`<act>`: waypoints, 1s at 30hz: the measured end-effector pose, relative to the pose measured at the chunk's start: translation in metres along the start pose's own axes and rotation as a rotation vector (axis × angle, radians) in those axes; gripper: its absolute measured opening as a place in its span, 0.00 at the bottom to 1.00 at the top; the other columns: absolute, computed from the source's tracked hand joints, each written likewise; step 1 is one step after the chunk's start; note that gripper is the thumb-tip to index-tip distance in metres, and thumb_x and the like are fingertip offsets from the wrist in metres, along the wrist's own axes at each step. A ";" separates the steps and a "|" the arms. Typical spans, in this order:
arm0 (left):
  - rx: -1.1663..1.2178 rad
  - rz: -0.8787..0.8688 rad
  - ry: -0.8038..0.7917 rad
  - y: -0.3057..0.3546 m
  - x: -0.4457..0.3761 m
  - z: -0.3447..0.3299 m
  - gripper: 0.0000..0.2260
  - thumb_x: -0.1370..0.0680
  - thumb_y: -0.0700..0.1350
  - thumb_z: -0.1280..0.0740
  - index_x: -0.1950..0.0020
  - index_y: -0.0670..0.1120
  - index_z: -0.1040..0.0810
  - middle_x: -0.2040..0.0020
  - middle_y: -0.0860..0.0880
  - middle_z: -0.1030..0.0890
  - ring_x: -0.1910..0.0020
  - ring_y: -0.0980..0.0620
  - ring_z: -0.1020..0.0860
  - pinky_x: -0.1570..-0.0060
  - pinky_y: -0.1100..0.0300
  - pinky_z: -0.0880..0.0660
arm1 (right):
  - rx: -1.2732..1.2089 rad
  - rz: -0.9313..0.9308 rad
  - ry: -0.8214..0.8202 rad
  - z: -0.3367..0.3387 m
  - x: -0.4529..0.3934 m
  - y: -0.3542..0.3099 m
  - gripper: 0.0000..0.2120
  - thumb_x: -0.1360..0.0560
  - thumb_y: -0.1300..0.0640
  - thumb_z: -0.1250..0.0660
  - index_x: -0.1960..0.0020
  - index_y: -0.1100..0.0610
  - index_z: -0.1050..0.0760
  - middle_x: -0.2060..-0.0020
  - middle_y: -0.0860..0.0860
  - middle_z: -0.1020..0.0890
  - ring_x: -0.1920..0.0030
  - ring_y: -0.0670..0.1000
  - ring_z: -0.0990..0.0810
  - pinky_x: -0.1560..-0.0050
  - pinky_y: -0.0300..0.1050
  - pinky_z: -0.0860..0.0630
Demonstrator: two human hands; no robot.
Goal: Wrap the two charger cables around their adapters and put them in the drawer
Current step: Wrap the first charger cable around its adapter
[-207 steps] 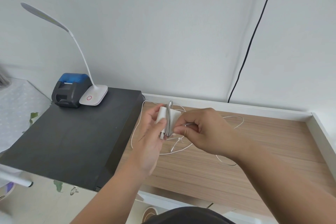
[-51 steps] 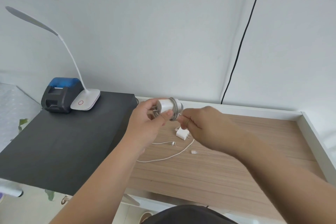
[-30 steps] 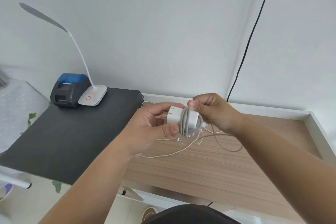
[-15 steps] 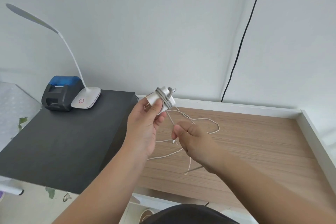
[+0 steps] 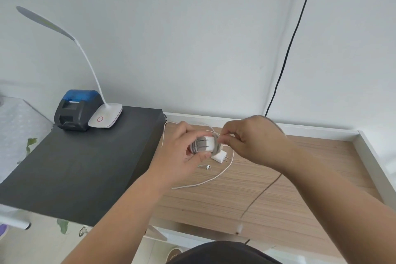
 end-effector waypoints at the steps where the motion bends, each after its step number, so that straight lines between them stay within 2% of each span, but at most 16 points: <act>1: 0.050 0.013 -0.060 0.002 0.000 -0.002 0.20 0.29 0.47 0.26 0.40 0.63 0.24 0.52 0.57 0.30 0.51 0.58 0.26 0.54 0.67 0.27 | -0.019 0.027 -0.012 -0.001 -0.002 0.001 0.10 0.24 0.42 0.36 0.55 0.46 0.20 0.80 0.45 0.32 0.75 0.42 0.31 0.72 0.36 0.38; 3: 0.205 0.073 -0.139 0.006 0.002 0.000 0.21 0.30 0.43 0.24 0.43 0.64 0.21 0.55 0.60 0.30 0.55 0.60 0.26 0.57 0.69 0.27 | -0.207 0.023 -0.050 -0.005 -0.004 0.010 0.09 0.26 0.42 0.33 0.57 0.46 0.20 0.80 0.47 0.32 0.76 0.44 0.33 0.73 0.33 0.39; 4: 0.297 0.098 -0.162 0.008 0.003 0.002 0.21 0.30 0.41 0.24 0.44 0.64 0.20 0.55 0.60 0.28 0.56 0.57 0.25 0.57 0.67 0.26 | -0.374 0.002 -0.075 -0.008 -0.005 0.014 0.08 0.26 0.44 0.32 0.58 0.47 0.19 0.78 0.49 0.29 0.75 0.43 0.34 0.71 0.34 0.37; 6: 0.461 0.112 -0.212 0.014 0.006 0.005 0.20 0.30 0.38 0.25 0.44 0.59 0.19 0.55 0.61 0.22 0.56 0.54 0.23 0.56 0.62 0.24 | -0.664 -0.028 -0.121 -0.016 -0.005 0.017 0.08 0.28 0.45 0.30 0.60 0.50 0.19 0.71 0.56 0.22 0.70 0.47 0.30 0.65 0.41 0.33; 7: 0.524 0.120 -0.239 0.017 0.008 0.006 0.19 0.30 0.38 0.24 0.44 0.56 0.19 0.54 0.61 0.20 0.56 0.55 0.22 0.55 0.61 0.24 | -0.765 -0.018 -0.133 -0.019 -0.005 0.016 0.10 0.29 0.45 0.30 0.61 0.52 0.19 0.71 0.57 0.21 0.69 0.49 0.29 0.64 0.42 0.33; 9: 0.638 0.157 -0.257 0.019 0.011 0.006 0.19 0.32 0.44 0.21 0.43 0.54 0.18 0.53 0.56 0.18 0.56 0.54 0.20 0.52 0.58 0.22 | -0.898 -0.014 -0.157 -0.026 -0.005 0.013 0.15 0.28 0.44 0.31 0.61 0.56 0.21 0.71 0.59 0.24 0.69 0.51 0.31 0.65 0.43 0.35; 10: 0.701 0.171 -0.247 0.019 0.012 0.006 0.20 0.34 0.49 0.20 0.43 0.54 0.18 0.52 0.54 0.17 0.56 0.52 0.20 0.53 0.56 0.21 | -0.949 -0.025 -0.161 -0.028 -0.004 0.012 0.16 0.27 0.44 0.33 0.62 0.57 0.22 0.72 0.58 0.25 0.70 0.49 0.31 0.65 0.41 0.35; 11: 0.762 0.186 -0.229 0.018 0.012 0.005 0.21 0.35 0.52 0.20 0.44 0.54 0.18 0.51 0.52 0.18 0.57 0.50 0.21 0.55 0.55 0.21 | -1.001 -0.044 -0.157 -0.031 -0.002 0.012 0.16 0.25 0.46 0.34 0.63 0.57 0.23 0.75 0.51 0.26 0.71 0.44 0.31 0.67 0.38 0.34; 12: 0.813 0.201 -0.205 0.017 0.013 0.004 0.21 0.37 0.54 0.20 0.45 0.54 0.17 0.52 0.52 0.18 0.59 0.50 0.21 0.59 0.56 0.21 | -1.066 -0.063 -0.156 -0.033 -0.001 0.009 0.15 0.24 0.49 0.36 0.65 0.56 0.25 0.76 0.45 0.27 0.74 0.41 0.32 0.69 0.33 0.35; 13: 0.855 0.217 -0.180 0.016 0.013 0.003 0.22 0.38 0.55 0.20 0.46 0.54 0.17 0.52 0.52 0.18 0.61 0.50 0.21 0.62 0.58 0.21 | -1.125 -0.077 -0.155 -0.037 0.000 0.007 0.15 0.23 0.51 0.37 0.67 0.53 0.25 0.77 0.43 0.29 0.75 0.39 0.34 0.72 0.31 0.37; 16: 0.993 0.251 -0.129 0.013 0.014 -0.001 0.23 0.40 0.54 0.18 0.47 0.52 0.17 0.54 0.50 0.17 0.65 0.50 0.20 0.66 0.61 0.23 | -1.271 -0.166 -0.156 -0.051 0.006 0.000 0.21 0.19 0.56 0.42 0.69 0.49 0.23 0.80 0.43 0.32 0.79 0.40 0.38 0.76 0.35 0.42; 19: 1.127 0.297 -0.066 0.013 0.013 -0.005 0.31 0.41 0.52 0.17 0.42 0.43 0.21 0.56 0.48 0.17 0.66 0.51 0.20 0.67 0.63 0.23 | -1.348 -0.257 -0.130 -0.068 0.011 0.002 0.20 0.22 0.56 0.40 0.73 0.50 0.25 0.81 0.47 0.37 0.79 0.44 0.44 0.75 0.38 0.50; 22: 1.233 0.334 0.040 0.012 0.009 -0.009 0.36 0.41 0.53 0.17 0.39 0.39 0.26 0.59 0.48 0.18 0.67 0.54 0.21 0.67 0.65 0.24 | -1.447 -0.368 -0.078 -0.086 0.018 0.000 0.22 0.19 0.56 0.42 0.71 0.52 0.30 0.82 0.47 0.38 0.80 0.45 0.45 0.78 0.34 0.47; 25: 1.242 0.382 0.225 0.007 0.005 -0.006 0.34 0.39 0.52 0.18 0.39 0.41 0.25 0.56 0.48 0.18 0.65 0.55 0.22 0.67 0.66 0.24 | -1.348 -0.403 -0.041 -0.100 0.027 -0.008 0.20 0.18 0.51 0.44 0.67 0.53 0.30 0.80 0.48 0.38 0.79 0.45 0.43 0.79 0.36 0.45; 28: 1.100 0.442 0.367 -0.002 0.003 -0.004 0.16 0.32 0.44 0.24 0.46 0.44 0.21 0.57 0.49 0.18 0.66 0.53 0.24 0.67 0.65 0.26 | -0.993 -0.360 -0.032 -0.099 0.036 -0.017 0.18 0.18 0.50 0.44 0.66 0.51 0.31 0.80 0.43 0.34 0.77 0.43 0.37 0.73 0.35 0.39; 30: 0.959 0.453 0.407 -0.006 0.004 -0.003 0.13 0.31 0.42 0.26 0.47 0.45 0.20 0.56 0.48 0.18 0.67 0.52 0.25 0.65 0.63 0.26 | -0.765 -0.290 -0.029 -0.090 0.040 -0.024 0.15 0.19 0.52 0.43 0.64 0.51 0.30 0.78 0.42 0.30 0.74 0.42 0.32 0.71 0.34 0.36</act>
Point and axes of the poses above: each hand's wrist, its own x-axis away from the middle knuckle, its own z-axis out of the back of the hand, y = z × x, the point moved 6 cm from there along -x, towards the middle knuckle
